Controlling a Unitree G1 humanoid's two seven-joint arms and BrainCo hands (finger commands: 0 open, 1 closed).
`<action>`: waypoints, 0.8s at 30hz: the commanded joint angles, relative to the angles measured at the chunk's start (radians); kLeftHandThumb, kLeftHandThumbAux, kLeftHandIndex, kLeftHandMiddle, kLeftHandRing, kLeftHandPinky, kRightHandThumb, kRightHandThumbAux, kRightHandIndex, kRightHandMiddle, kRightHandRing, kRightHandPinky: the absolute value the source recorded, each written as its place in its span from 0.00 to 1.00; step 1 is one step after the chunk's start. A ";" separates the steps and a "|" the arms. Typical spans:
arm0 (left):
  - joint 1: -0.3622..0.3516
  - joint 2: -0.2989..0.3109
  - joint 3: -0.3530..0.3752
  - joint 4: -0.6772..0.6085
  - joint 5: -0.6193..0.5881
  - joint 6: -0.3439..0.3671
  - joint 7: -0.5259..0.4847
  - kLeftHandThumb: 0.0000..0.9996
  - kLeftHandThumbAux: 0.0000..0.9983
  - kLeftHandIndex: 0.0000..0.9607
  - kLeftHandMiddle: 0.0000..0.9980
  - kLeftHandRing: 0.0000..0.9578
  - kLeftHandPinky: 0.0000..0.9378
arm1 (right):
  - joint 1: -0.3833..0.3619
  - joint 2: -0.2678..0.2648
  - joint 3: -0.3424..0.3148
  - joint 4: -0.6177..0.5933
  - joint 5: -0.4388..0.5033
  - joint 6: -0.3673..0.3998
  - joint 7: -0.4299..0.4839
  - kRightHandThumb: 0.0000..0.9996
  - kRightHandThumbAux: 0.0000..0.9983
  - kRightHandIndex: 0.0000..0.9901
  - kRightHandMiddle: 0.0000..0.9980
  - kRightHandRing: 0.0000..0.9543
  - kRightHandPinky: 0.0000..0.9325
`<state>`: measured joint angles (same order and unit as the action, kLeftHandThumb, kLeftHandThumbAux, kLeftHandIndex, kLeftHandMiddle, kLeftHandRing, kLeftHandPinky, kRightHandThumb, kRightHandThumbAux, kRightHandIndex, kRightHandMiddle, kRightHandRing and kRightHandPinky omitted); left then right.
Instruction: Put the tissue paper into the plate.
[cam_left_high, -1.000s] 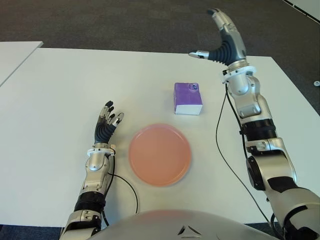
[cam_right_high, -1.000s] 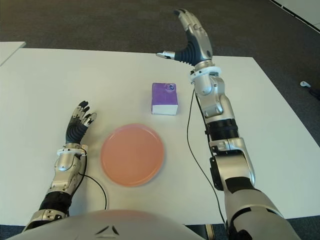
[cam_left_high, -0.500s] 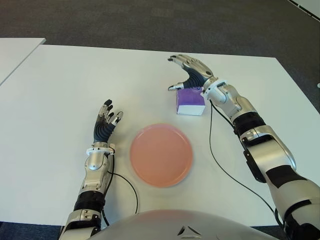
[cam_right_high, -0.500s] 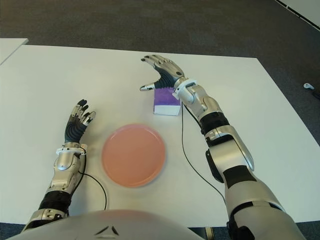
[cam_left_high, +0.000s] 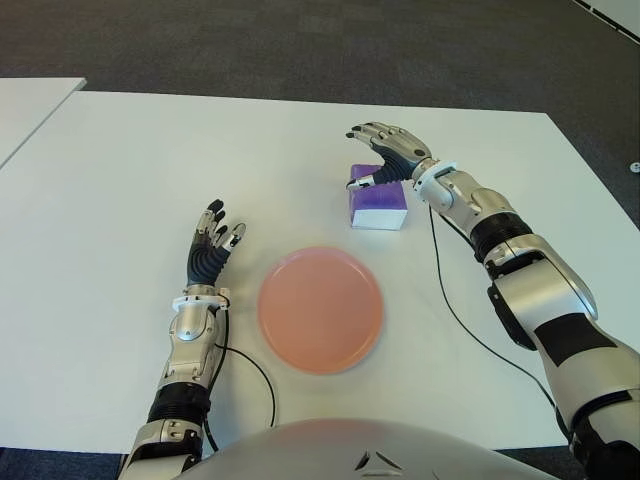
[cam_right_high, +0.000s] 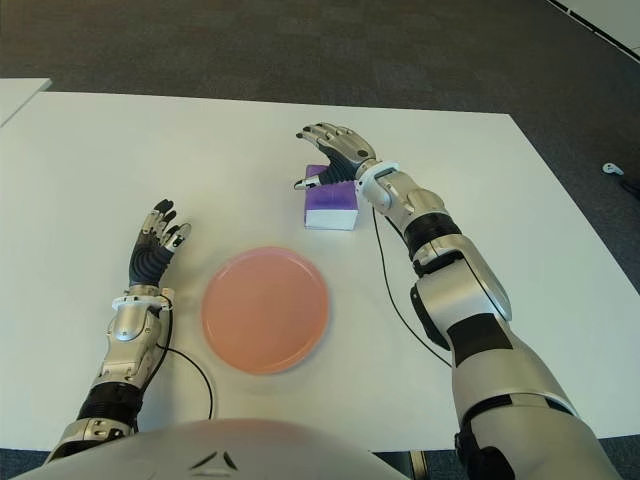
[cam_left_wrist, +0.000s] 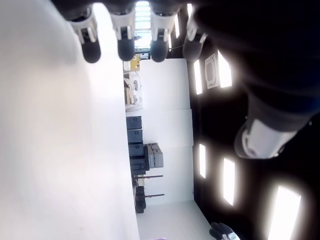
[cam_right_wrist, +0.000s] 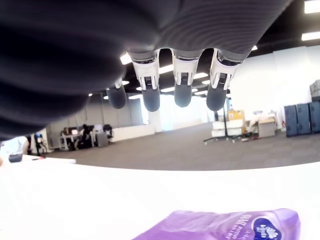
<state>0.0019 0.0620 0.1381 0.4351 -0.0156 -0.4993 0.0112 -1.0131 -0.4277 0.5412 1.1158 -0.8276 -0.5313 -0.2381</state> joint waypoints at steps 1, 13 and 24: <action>0.032 -0.011 -0.001 0.028 -0.007 0.029 0.003 0.00 0.58 0.00 0.00 0.00 0.00 | -0.018 0.008 0.028 0.050 -0.021 0.020 -0.023 0.25 0.33 0.00 0.00 0.00 0.00; 0.038 -0.005 0.000 0.029 -0.006 0.025 0.002 0.00 0.58 0.00 0.00 0.00 0.00 | -0.027 0.007 0.040 0.097 -0.001 0.032 -0.018 0.25 0.32 0.00 0.00 0.00 0.00; 0.032 -0.001 0.007 0.050 -0.012 0.008 -0.001 0.00 0.59 0.00 0.00 0.00 0.00 | -0.023 -0.005 0.020 0.106 0.028 0.064 0.029 0.25 0.34 0.00 0.00 0.00 0.00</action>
<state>0.0055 0.0629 0.1410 0.4414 -0.0211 -0.5127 0.0111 -1.0308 -0.4250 0.5668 1.2087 -0.8152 -0.4816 -0.2334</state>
